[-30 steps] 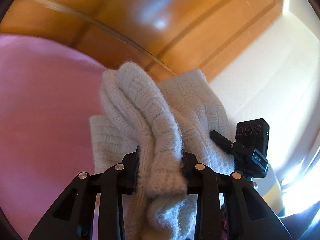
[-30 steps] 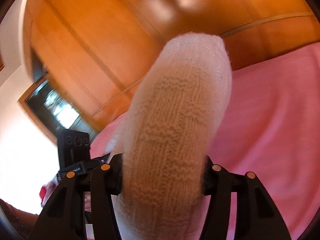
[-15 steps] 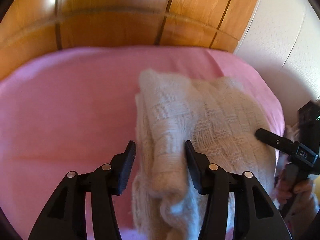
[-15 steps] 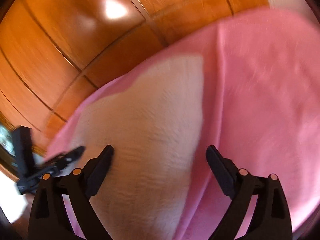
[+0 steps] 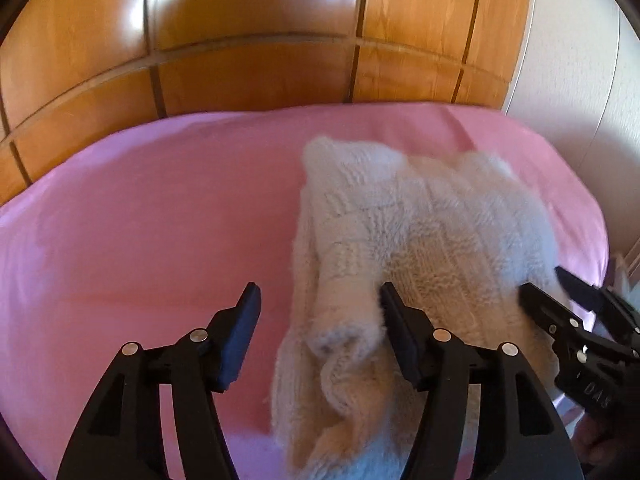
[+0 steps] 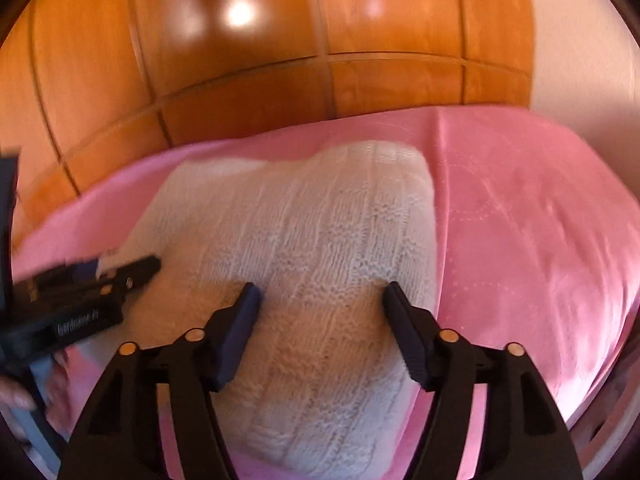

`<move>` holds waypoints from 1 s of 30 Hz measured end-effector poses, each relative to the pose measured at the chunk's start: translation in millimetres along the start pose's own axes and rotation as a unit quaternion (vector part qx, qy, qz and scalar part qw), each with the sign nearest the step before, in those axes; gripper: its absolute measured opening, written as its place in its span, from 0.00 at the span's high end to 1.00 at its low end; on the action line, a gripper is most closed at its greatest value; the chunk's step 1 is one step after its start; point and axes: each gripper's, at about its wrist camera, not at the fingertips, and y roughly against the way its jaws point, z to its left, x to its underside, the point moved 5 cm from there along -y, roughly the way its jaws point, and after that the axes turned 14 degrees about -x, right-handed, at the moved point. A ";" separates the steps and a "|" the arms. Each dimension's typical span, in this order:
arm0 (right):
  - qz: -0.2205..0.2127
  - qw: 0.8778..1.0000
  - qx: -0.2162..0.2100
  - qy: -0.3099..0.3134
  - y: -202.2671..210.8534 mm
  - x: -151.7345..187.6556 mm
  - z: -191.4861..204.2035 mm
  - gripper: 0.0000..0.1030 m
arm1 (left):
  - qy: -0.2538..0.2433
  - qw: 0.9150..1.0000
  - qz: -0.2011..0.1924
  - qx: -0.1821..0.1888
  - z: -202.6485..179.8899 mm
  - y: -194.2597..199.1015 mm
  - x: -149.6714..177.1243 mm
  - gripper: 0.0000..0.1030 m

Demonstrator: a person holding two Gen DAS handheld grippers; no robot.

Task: Fold small clothes

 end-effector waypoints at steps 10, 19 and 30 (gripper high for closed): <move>-0.046 0.997 0.063 -0.007 41.6 0.3 19.5 0.03 | 0.035 0.998 -0.048 -0.036 26.7 56.0 12.9 0.25; -0.071 0.991 0.113 0.012 55.3 1.6 41.7 0.02 | 0.051 0.994 -0.072 -0.065 42.2 85.6 29.6 0.10; -0.081 0.988 0.131 0.012 69.9 8.0 46.9 0.02 | 0.051 0.993 -0.077 -0.069 47.0 96.2 39.0 0.04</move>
